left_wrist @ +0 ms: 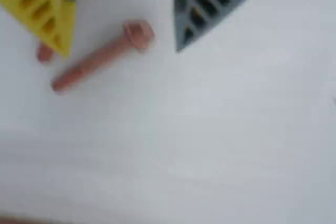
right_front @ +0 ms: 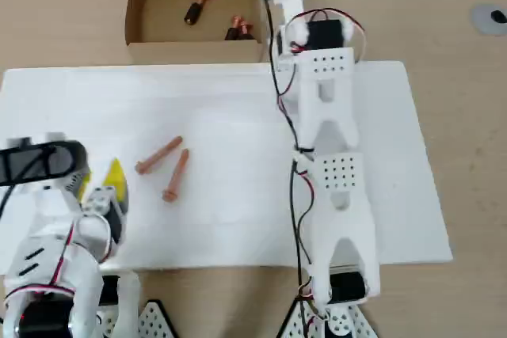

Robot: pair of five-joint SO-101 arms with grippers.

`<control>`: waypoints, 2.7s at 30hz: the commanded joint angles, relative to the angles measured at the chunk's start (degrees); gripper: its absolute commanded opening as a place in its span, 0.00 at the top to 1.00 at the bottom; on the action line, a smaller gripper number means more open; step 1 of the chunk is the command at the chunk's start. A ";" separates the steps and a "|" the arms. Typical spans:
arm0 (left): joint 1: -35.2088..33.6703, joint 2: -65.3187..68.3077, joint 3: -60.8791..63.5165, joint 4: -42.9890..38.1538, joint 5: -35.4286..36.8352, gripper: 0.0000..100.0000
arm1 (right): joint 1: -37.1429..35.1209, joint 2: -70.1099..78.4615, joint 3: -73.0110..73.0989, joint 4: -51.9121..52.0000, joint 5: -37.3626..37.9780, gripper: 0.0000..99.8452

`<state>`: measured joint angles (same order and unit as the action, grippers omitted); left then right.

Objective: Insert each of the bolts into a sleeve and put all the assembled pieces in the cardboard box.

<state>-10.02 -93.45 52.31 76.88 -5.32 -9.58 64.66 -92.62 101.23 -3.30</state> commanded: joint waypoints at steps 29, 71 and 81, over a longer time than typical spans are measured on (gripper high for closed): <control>-1.41 52.70 -31.74 17.41 4.40 0.86 | 6.11 -19.30 34.24 1.14 3.87 0.81; -1.49 52.18 -31.91 21.80 4.75 0.89 | -3.38 -21.32 41.36 1.32 8.53 0.99; -1.49 52.18 -31.91 21.89 4.66 0.89 | -15.87 -20.26 46.20 -0.53 8.35 0.99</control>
<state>-10.73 -40.79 23.38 98.33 -0.57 -23.91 45.32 -46.81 101.76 4.79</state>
